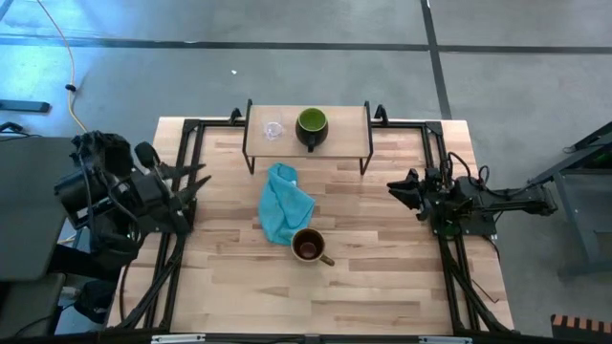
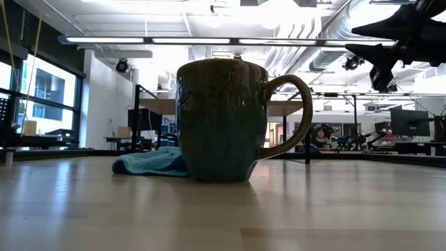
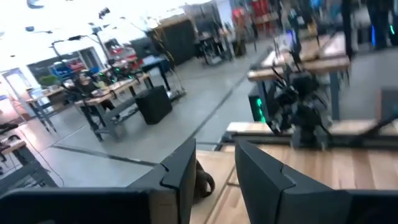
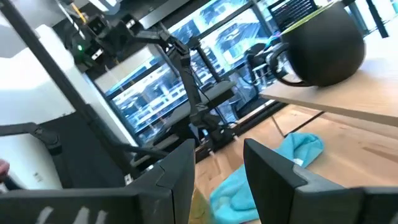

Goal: Stack small to large cups/mugs on shelf
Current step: Put the green mug on the shelf

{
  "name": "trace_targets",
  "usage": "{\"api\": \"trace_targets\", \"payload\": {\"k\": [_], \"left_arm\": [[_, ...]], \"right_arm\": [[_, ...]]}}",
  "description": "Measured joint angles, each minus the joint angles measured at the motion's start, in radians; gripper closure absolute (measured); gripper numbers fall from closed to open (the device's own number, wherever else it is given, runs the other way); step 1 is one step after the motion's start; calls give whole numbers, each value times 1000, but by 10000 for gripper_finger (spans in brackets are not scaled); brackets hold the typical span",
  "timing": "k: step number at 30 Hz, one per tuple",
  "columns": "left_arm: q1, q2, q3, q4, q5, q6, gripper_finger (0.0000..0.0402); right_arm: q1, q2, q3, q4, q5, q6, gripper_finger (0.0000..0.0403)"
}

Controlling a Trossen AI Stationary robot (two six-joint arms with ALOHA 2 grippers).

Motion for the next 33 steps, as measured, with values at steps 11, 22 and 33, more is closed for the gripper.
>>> {"api": "trace_targets", "payload": {"k": [11,22,33], "left_arm": [[156,-154,-395,212,-40,-345,300],[479,-14,-508,542,91,-303,300],[679,186,-508,690,252,-302,300]], "right_arm": [[0,0,0,3,70,9,275],[0,0,0,5,93,-17,275],[0,0,0,-6,47,-17,275]]}}
